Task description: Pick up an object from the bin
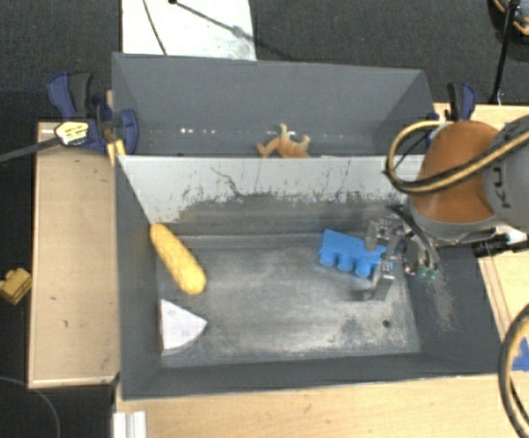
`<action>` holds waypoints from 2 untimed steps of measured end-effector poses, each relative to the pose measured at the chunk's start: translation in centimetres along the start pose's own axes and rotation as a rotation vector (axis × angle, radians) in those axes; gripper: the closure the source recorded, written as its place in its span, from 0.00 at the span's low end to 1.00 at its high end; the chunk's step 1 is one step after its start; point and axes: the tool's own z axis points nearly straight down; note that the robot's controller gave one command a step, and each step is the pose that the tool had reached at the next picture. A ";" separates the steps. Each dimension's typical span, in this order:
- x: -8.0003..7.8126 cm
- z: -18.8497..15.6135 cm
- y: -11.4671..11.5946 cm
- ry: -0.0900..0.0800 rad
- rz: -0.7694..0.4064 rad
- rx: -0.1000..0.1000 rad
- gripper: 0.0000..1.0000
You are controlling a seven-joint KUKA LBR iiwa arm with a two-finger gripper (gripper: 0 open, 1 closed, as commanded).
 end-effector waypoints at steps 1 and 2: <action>-0.5 0.0 -0.2 -0.001 0.094 -0.001 0.00; -0.8 0.0 0.0 -0.001 0.257 0.000 0.00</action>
Offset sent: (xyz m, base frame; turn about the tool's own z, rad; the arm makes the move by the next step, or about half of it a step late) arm 0.0106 -0.0018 -0.0013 0.0692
